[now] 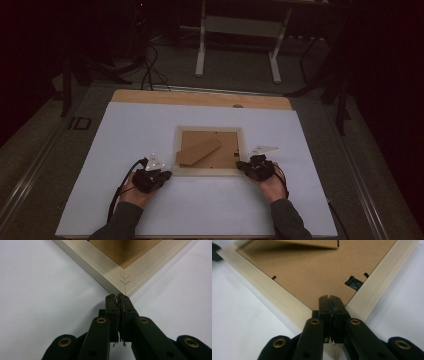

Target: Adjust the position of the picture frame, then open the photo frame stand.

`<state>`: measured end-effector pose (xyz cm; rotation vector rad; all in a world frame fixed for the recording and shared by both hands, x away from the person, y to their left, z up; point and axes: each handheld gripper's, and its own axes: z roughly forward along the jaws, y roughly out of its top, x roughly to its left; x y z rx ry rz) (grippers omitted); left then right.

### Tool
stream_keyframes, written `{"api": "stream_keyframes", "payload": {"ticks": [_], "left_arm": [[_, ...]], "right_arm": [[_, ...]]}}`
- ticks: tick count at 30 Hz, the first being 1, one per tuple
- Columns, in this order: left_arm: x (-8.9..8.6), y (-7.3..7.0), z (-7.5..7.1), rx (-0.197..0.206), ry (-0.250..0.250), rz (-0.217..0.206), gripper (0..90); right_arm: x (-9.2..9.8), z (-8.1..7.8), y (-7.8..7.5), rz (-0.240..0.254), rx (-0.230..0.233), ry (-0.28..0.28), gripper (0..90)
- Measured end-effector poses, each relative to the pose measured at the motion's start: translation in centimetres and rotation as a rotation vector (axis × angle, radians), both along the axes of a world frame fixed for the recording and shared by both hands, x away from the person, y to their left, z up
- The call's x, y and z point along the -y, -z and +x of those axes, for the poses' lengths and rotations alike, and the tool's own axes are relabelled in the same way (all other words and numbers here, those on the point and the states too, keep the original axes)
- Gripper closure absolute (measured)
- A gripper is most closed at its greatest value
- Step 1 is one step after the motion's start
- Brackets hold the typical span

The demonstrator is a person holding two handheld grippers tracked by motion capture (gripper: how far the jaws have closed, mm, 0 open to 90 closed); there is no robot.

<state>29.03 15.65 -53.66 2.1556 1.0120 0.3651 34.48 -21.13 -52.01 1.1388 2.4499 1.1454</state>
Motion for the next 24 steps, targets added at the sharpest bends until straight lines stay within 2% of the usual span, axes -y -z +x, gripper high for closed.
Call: {"api": "stream_keyframes", "payload": {"ticks": [3, 16, 21, 24], "left_arm": [[-0.1, 0.0, 0.0, 0.004, -0.005, 0.003, 86.0], [-0.8, -0.2, 0.0, 0.017, -0.055, 0.000, 78.1], [-1.0, -0.3, 0.0, 0.018, -0.071, -0.011, 67.1], [-1.1, -0.4, 0.0, 0.023, -0.099, -0.012, 62.9]], "right_arm": [[0.4, -0.1, -0.1, 0.019, -0.002, 0.006, 85.1], [0.2, -0.3, -0.7, 0.006, 0.030, 0.000, 79.7], [0.6, -0.3, -1.2, 0.018, 0.043, 0.014, 76.2], [1.2, -0.2, -1.4, 0.031, 0.047, 0.032, 73.5]]}}
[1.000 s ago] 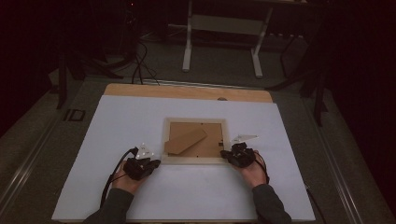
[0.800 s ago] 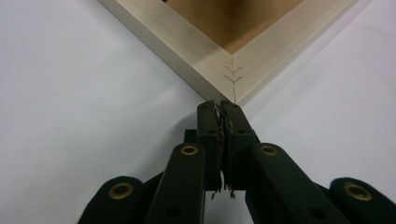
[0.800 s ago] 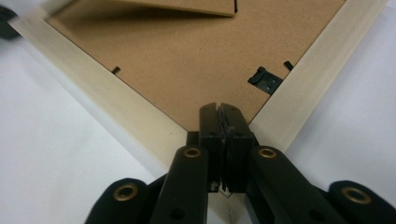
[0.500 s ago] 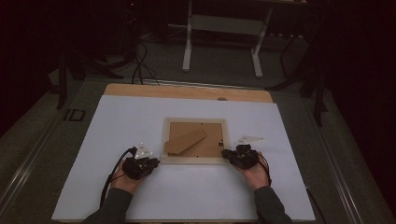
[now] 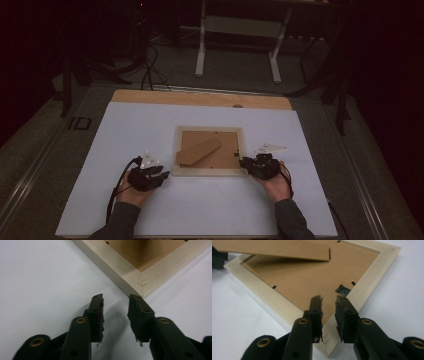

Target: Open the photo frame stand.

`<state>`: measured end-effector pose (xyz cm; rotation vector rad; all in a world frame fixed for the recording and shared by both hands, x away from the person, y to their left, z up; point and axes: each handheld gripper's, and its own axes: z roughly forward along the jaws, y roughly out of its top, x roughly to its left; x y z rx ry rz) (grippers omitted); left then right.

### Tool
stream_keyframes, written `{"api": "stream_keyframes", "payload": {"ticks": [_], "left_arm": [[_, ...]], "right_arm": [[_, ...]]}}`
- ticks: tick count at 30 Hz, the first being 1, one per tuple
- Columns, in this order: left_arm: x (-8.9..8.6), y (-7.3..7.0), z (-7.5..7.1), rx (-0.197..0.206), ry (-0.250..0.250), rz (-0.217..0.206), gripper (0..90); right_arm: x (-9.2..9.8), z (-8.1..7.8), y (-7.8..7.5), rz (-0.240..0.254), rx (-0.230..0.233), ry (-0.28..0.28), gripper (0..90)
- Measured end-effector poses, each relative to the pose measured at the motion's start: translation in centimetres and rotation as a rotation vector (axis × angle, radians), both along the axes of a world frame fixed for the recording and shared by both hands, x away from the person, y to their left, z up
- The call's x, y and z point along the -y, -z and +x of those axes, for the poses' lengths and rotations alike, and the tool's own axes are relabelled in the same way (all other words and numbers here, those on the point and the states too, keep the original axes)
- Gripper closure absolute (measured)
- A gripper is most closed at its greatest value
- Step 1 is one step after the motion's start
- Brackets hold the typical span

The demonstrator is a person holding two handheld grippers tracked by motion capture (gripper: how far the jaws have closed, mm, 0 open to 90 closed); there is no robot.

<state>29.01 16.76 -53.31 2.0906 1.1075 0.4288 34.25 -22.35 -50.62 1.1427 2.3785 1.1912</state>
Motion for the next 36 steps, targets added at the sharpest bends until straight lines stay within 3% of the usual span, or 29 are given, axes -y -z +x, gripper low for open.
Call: {"api": "stream_keyframes", "payload": {"ticks": [7, 15, 17, 24, 30, 36], "left_arm": [[-0.7, -1.4, -0.5, 0.050, -0.041, -0.051, 57.3], [-1.2, -3.9, -0.3, 0.073, -0.021, -0.126, 57.5], [-1.1, -4.6, 0.1, 0.063, 0.000, -0.126, 58.3], [0.1, -6.9, 1.1, 0.097, 0.030, -0.113, 55.8], [1.5, -8.1, 2.9, 0.053, 0.079, -0.126, 52.8], [3.2, -8.2, 5.2, -0.014, 0.123, -0.095, 46.7]], "right_arm": [[1.1, 0.2, -0.3, 0.038, -0.007, 0.043, 67.7], [1.4, 0.3, -0.3, 0.046, -0.010, 0.054, 63.5], [1.5, 0.3, -0.3, 0.049, -0.008, 0.059, 62.5], [2.0, 0.3, -0.4, 0.053, -0.008, 0.078, 60.3], [2.5, 0.4, -0.5, 0.059, -0.009, 0.091, 57.8], [2.8, 0.3, -0.7, 0.062, -0.005, 0.115, 56.8]]}}
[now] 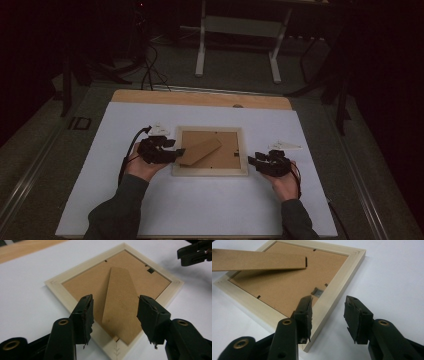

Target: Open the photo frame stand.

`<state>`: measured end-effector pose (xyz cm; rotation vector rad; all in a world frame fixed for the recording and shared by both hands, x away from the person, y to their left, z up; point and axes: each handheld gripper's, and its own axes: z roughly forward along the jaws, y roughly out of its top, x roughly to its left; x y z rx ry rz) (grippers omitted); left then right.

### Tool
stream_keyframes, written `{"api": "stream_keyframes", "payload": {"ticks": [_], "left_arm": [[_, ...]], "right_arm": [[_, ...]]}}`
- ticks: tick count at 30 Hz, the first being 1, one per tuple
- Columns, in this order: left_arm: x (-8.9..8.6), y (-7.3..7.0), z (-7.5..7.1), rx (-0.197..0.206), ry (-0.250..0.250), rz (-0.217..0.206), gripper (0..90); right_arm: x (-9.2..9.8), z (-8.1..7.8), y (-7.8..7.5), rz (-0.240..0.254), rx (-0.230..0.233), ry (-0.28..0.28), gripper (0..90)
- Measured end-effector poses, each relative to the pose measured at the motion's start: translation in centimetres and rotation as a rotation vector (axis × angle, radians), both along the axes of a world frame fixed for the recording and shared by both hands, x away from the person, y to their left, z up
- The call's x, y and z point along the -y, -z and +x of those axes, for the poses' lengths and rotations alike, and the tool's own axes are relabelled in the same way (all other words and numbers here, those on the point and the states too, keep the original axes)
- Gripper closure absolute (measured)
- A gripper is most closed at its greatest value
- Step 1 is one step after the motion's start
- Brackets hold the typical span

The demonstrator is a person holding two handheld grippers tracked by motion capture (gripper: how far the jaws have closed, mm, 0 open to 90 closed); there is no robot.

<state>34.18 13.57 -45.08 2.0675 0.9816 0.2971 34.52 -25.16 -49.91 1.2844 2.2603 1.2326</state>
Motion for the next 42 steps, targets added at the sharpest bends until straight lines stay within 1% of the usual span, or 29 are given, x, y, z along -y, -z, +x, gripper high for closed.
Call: {"api": "stream_keyframes", "payload": {"ticks": [3, 5, 8, 12, 14, 18, 22, 25, 27, 31, 38, 42], "left_arm": [[0.7, 0.0, 0.7, -0.008, 0.022, 0.013, 43.8], [1.0, 0.0, 1.1, -0.012, 0.025, 0.018, 43.2], [1.4, 0.1, 1.8, -0.028, 0.026, 0.011, 42.6], [1.7, 0.5, 2.7, -0.063, 0.043, 0.020, 42.1], [2.0, 0.7, 3.2, -0.081, 0.043, 0.034, 40.2], [2.3, 1.2, 4.0, -0.114, 0.044, 0.048, 39.2], [2.6, 1.7, 4.8, -0.150, 0.057, 0.047, 37.7], [2.8, 2.0, 5.2, -0.166, 0.062, 0.047, 37.4], [2.8, 2.1, 5.4, -0.172, 0.066, 0.058, 37.9], [3.0, 2.2, 5.8, -0.181, 0.067, 0.048, 40.8], [3.9, 2.7, 6.3, -0.207, 0.083, 0.086, 40.9], [4.3, 3.0, 6.5, -0.215, 0.091, 0.096, 40.4]], "right_arm": [[0.0, -0.1, 0.0, 0.000, 0.003, 0.001, 56.0], [0.1, -0.1, 0.0, -0.002, 0.001, 0.005, 55.7], [0.3, -0.2, 0.0, -0.008, 0.002, 0.012, 54.9], [0.3, -0.2, 0.2, -0.007, -0.009, 0.013, 53.5], [0.2, -0.2, 0.2, -0.009, -0.013, 0.010, 53.3], [-0.1, -0.2, 0.3, -0.013, -0.015, -0.003, 52.7], [-0.1, -0.2, 0.4, -0.015, -0.019, -0.005, 52.7], [0.1, -0.2, 0.4, -0.015, -0.019, -0.001, 52.6], [0.2, -0.2, 0.4, -0.009, -0.017, 0.001, 52.6], [0.2, -0.2, 0.4, -0.010, -0.022, 0.001, 52.5], [0.3, -0.2, 0.4, -0.009, -0.023, 0.000, 52.4], [0.3, -0.2, 0.4, -0.008, -0.023, 0.002, 52.4]]}}
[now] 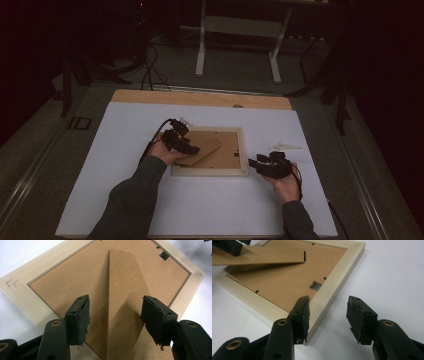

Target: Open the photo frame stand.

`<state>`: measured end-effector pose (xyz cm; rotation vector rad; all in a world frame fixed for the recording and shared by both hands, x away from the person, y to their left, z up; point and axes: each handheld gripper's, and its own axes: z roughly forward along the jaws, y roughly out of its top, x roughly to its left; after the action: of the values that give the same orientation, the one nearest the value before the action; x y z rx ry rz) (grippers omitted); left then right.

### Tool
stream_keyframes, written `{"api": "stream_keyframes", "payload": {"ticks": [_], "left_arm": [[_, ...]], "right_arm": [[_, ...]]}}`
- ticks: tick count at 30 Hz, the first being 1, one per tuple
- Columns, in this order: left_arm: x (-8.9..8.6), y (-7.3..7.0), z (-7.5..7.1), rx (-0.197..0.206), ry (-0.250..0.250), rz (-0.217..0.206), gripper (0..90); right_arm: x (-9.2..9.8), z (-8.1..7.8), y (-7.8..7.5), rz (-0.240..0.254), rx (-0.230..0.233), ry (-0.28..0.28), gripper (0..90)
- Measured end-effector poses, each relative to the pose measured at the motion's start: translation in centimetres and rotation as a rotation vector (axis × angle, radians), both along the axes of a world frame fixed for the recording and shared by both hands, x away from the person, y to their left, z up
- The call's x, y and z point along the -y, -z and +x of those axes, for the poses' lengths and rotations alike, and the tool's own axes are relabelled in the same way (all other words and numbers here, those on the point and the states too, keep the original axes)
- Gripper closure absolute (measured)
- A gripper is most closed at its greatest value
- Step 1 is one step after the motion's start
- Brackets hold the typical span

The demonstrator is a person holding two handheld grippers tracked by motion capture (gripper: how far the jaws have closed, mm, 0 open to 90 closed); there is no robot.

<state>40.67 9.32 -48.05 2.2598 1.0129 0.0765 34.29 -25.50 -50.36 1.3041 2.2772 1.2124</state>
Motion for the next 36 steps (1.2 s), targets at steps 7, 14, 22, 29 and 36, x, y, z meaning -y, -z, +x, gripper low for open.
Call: {"api": "stream_keyframes", "payload": {"ticks": [7, 14, 22, 29, 36], "left_arm": [[0.9, -0.1, 0.3, -0.017, 0.027, 0.003, 39.5], [2.1, 0.3, 0.5, -0.034, 0.048, 0.034, 36.9], [2.7, 0.3, 0.7, -0.048, 0.061, 0.056, 35.9], [3.8, 0.9, 0.7, -0.063, 0.084, 0.122, 34.7], [4.0, 1.1, 0.7, -0.072, 0.083, 0.150, 37.4]], "right_arm": [[-0.1, 0.0, 0.1, -0.001, -0.004, -0.004, 52.4], [-0.1, 0.0, 0.2, -0.004, -0.005, -0.006, 52.4], [-0.3, 0.0, 0.3, -0.007, -0.014, -0.010, 52.4], [-0.4, 0.0, 0.4, -0.007, -0.013, -0.015, 52.5], [-0.3, 0.0, 0.4, -0.007, -0.017, -0.013, 52.4]]}}
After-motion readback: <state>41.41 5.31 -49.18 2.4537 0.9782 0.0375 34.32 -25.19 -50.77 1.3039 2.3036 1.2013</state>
